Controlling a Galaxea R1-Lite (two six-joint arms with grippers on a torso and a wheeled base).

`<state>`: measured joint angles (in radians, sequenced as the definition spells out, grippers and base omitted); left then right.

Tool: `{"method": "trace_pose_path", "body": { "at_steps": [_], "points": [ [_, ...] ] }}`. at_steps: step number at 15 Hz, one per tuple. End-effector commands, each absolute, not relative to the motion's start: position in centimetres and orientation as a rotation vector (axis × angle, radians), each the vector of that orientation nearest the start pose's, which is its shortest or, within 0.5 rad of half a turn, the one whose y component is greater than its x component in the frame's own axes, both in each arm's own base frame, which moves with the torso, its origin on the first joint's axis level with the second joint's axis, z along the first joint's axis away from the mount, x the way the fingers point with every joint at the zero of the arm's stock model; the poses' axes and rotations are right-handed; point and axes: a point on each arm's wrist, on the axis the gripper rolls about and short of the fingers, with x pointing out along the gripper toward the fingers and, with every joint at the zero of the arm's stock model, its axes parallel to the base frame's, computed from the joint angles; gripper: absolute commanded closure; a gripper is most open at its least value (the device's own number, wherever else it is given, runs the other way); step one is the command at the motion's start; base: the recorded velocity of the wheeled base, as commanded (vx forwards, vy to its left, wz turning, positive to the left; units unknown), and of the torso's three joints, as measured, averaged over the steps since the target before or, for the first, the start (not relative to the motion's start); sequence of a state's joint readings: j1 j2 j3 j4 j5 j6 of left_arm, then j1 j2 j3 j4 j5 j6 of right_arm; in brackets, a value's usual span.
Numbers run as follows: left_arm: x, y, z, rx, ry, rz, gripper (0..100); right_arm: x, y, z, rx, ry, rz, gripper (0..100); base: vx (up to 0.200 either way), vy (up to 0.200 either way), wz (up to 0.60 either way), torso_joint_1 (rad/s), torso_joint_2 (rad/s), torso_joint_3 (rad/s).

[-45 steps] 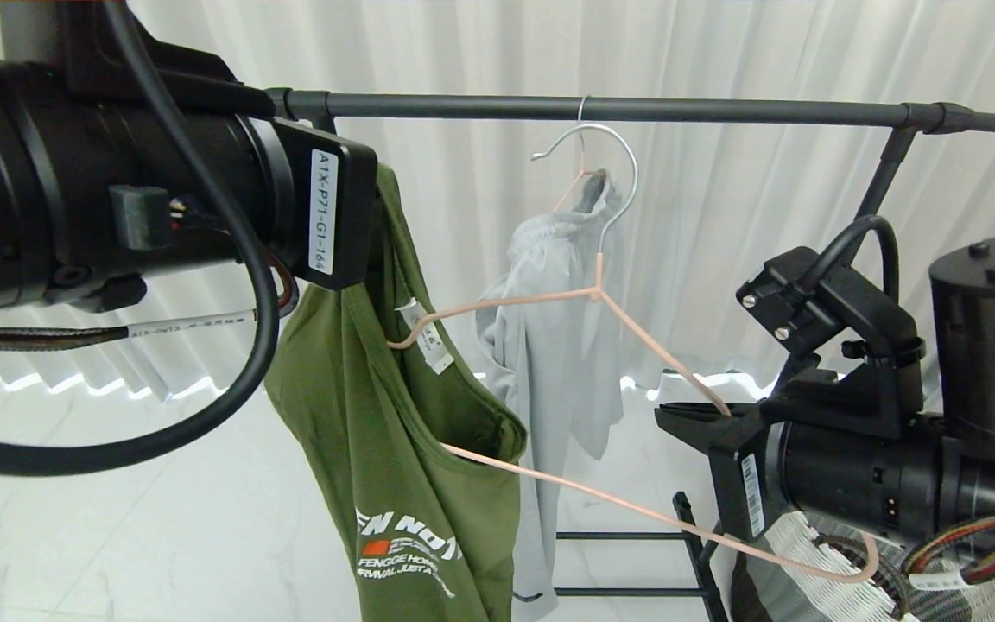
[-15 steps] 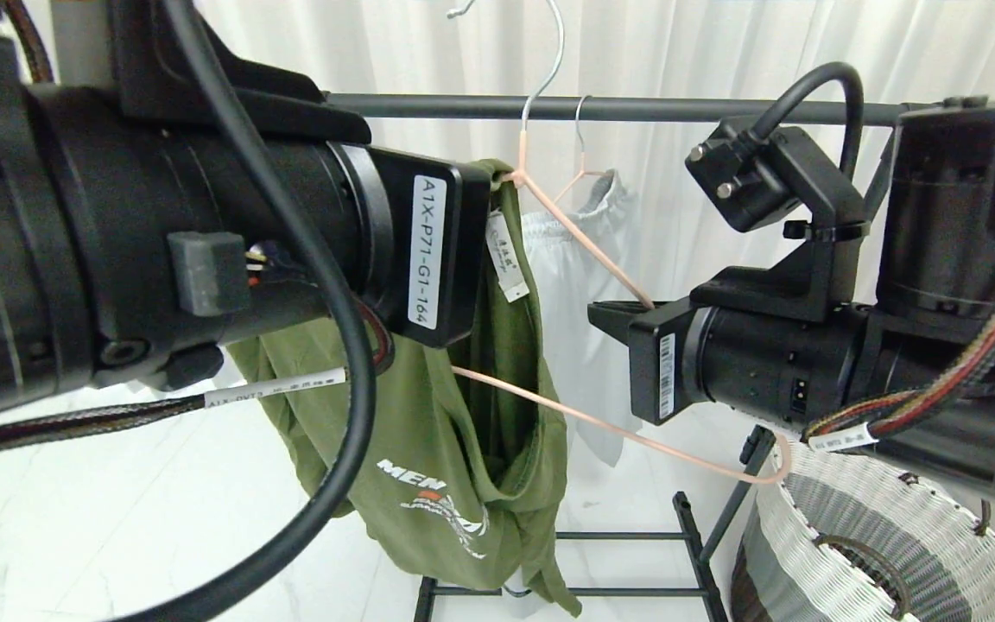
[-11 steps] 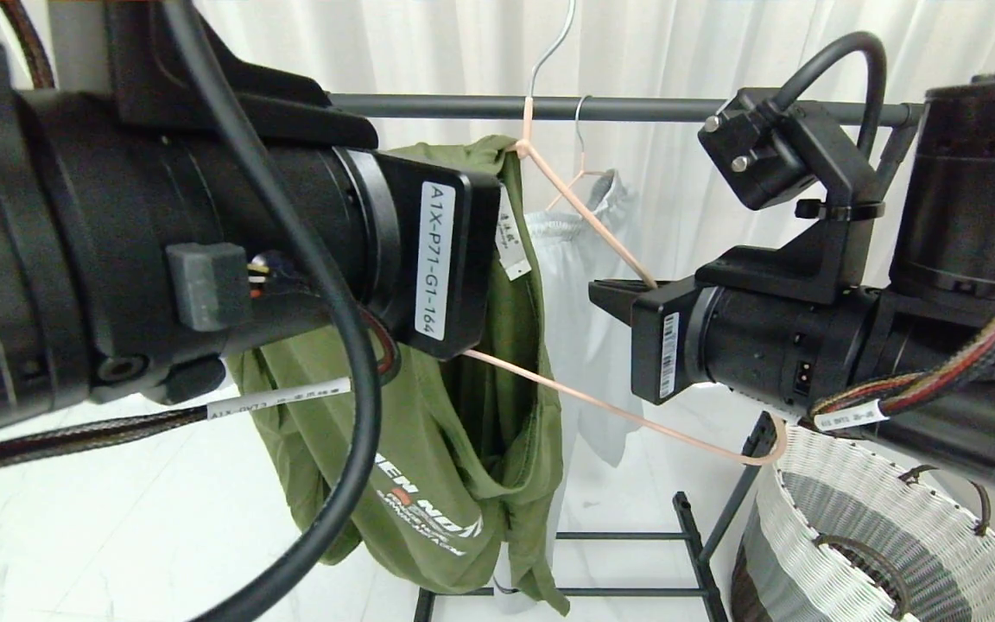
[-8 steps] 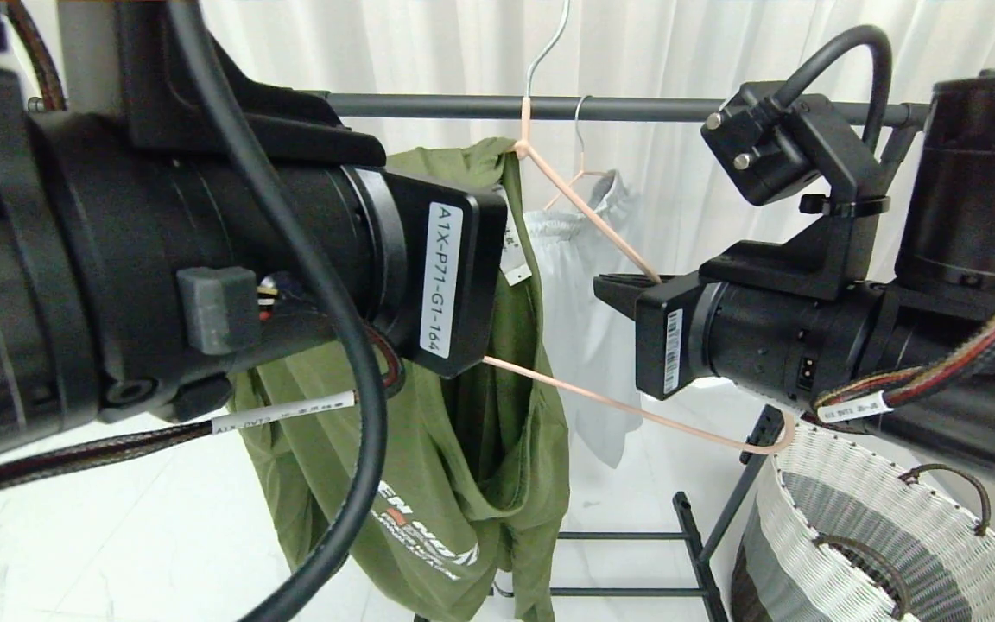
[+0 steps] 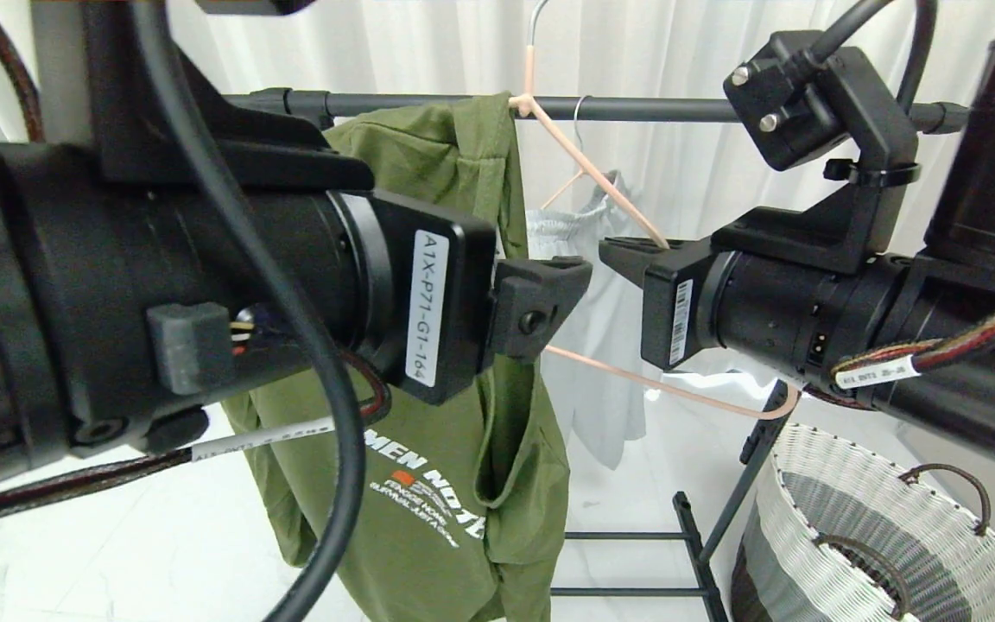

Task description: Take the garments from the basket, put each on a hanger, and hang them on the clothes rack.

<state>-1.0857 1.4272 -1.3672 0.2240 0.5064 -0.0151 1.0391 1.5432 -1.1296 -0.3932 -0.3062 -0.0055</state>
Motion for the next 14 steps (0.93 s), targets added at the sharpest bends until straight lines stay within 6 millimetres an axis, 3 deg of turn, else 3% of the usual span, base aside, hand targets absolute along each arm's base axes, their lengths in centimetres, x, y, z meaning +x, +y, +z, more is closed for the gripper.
{"method": "trace_pose_path", "body": {
  "at_steps": [1,4,5,6,8,11,14],
  "points": [
    [10.9,-18.4,33.4,0.183,0.198,-0.573,0,15.2,23.8,29.5,-0.034,0.000,0.716,100,0.000,0.000,0.00,0.000,0.00,0.000],
    [9.4,-15.3,33.3,0.262,0.147,-0.579,0,15.3,22.5,29.0,-0.087,-0.036,0.688,100,0.000,0.000,0.00,0.000,0.00,0.000],
    [9.3,-15.1,33.4,0.268,0.142,-0.580,0,15.4,22.4,29.0,-0.090,-0.037,0.686,100,0.000,0.000,0.00,0.000,0.00,0.000],
    [8.5,-13.5,33.4,0.363,0.092,-0.586,0,15.2,21.6,29.1,-0.103,-0.044,0.680,100,0.000,0.000,0.00,0.000,0.00,0.000],
    [8.3,-13.0,33.1,0.420,0.077,-0.591,0,14.9,21.2,28.9,-0.111,-0.039,0.680,100,0.000,0.000,0.00,0.000,0.00,0.000],
    [9.6,-12.3,33.0,0.513,0.058,-0.583,0,14.4,20.4,28.3,-0.164,-0.042,0.682,100,0.000,0.000,0.00,0.000,0.00,0.000],
    [12.2,-11.8,32.8,0.695,0.005,-0.615,0,14.1,20.3,28.4,-0.186,-0.054,0.686,100,0.000,0.000,0.00,0.000,0.00,0.000]
  ]
}}
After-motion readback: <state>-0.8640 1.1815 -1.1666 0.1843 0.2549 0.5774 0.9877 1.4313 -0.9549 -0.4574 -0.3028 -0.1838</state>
